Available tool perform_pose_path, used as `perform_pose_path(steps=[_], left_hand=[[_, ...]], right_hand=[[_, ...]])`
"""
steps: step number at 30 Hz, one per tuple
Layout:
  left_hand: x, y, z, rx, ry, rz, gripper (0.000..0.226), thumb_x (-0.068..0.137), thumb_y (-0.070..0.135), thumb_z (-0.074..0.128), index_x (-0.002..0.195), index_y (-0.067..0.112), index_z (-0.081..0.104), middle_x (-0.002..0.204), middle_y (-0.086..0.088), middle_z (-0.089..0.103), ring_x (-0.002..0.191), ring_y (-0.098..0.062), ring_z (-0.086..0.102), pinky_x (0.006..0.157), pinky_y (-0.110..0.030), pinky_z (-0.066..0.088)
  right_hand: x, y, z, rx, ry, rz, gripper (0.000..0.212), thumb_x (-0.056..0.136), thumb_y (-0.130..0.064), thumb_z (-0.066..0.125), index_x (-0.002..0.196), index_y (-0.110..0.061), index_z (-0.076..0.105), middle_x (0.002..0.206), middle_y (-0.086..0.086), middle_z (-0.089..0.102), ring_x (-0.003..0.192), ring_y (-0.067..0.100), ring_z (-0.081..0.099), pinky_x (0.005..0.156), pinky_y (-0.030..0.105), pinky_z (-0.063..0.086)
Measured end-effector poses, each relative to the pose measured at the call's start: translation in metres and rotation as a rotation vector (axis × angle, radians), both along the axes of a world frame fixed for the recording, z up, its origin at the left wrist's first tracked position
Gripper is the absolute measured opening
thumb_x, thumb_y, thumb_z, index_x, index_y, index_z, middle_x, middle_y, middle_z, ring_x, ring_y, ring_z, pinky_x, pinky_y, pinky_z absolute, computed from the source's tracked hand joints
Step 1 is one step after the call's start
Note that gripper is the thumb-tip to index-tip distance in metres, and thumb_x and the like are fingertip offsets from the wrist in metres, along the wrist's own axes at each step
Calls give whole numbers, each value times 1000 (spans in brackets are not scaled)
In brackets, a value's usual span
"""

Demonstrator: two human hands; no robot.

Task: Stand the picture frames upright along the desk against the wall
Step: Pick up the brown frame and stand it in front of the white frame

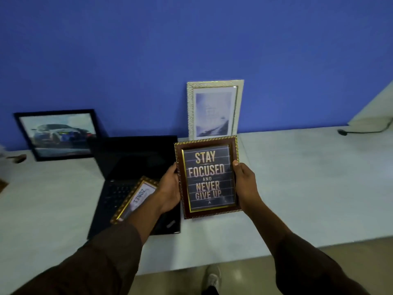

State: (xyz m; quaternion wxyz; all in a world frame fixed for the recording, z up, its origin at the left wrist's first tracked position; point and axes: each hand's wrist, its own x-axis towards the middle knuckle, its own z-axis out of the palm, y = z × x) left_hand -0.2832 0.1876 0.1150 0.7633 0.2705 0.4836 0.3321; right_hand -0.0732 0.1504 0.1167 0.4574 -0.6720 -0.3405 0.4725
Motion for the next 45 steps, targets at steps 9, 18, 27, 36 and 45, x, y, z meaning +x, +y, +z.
perform_pose_path(steps=[9, 18, 27, 36, 45], left_hand=[[113, 74, -52, -119, 45, 53, 50, 95, 46, 35, 101, 14, 72, 107, -15, 74, 102, -32, 66, 96, -47, 49], [142, 115, -84, -106, 189, 116, 53, 102, 46, 27, 95, 19, 72, 100, -7, 78, 100, -29, 71, 98, -50, 50], [152, 124, -104, -102, 230, 23, 52, 100, 56, 30, 104, 26, 72, 106, 0, 79, 95, -22, 76, 83, -41, 56], [121, 104, -97, -97, 331, -34, 53, 96, 66, 29, 115, 30, 63, 132, 1, 64, 130, -22, 54, 115, -48, 30], [4, 40, -86, -48, 324, -29, 68, 96, 64, 31, 134, 16, 59, 144, -2, 56, 137, -19, 45, 112, -42, 27]], right_hand=[[110, 51, -46, -90, 157, 50, 57, 97, -65, 31, 125, -26, 60, 114, 2, 75, 101, 25, 74, 88, 49, 59], [142, 87, -81, -314, 281, -35, 55, 99, -63, 17, 98, -38, 65, 81, -21, 71, 69, 6, 72, 58, 20, 51], [145, 93, -99, -388, 250, -82, 50, 101, -58, 17, 94, -38, 62, 83, -21, 66, 73, 3, 66, 60, 19, 46], [134, 66, -116, -311, 167, -326, 72, 98, -66, 23, 134, -13, 55, 136, 8, 61, 124, 26, 57, 95, 37, 39], [48, -4, -101, -298, 172, -382, 69, 98, -65, 29, 134, -12, 54, 130, 12, 62, 107, 26, 61, 89, 38, 48]])
